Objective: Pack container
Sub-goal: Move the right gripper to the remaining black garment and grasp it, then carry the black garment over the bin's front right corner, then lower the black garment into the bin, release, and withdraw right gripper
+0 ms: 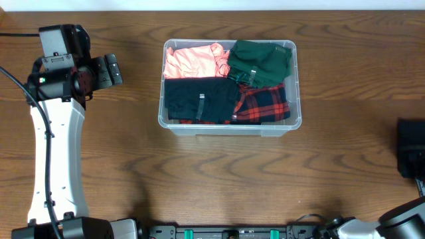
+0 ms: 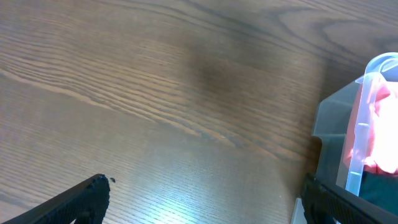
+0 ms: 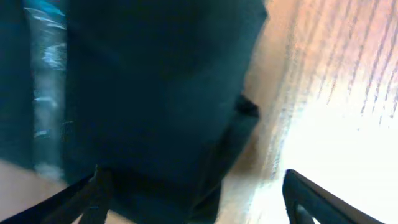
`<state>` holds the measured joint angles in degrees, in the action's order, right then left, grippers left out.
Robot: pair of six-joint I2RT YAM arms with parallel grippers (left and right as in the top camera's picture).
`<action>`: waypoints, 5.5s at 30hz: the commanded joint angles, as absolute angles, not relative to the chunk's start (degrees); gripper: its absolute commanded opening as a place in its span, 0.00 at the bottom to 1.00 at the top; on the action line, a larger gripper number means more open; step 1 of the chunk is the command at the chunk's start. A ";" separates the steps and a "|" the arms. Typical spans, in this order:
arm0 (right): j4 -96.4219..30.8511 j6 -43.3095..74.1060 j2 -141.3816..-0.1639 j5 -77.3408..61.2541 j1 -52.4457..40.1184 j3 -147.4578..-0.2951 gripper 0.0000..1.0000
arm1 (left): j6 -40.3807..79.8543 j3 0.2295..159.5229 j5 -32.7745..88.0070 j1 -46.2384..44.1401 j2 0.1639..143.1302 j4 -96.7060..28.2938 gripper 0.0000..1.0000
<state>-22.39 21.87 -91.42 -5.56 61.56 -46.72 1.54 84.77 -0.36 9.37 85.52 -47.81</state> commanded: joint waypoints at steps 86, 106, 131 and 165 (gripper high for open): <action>-54.85 -12.95 -83.18 -37.54 -7.22 -76.05 0.01 | 2.04 84.62 -0.60 9.58 86.00 -47.97 0.98; -55.11 -9.21 -83.20 -33.80 -7.20 -81.45 0.72 | 2.04 84.62 -0.60 9.58 86.00 -47.97 0.98; -49.10 -2.81 -106.34 -18.59 -14.13 -85.03 0.01 | 2.04 84.62 -0.60 9.58 86.00 -47.97 0.98; -51.03 1.23 -89.21 -10.28 0.38 -97.41 0.99 | 2.04 84.62 -0.60 9.58 86.00 -47.97 0.98</action>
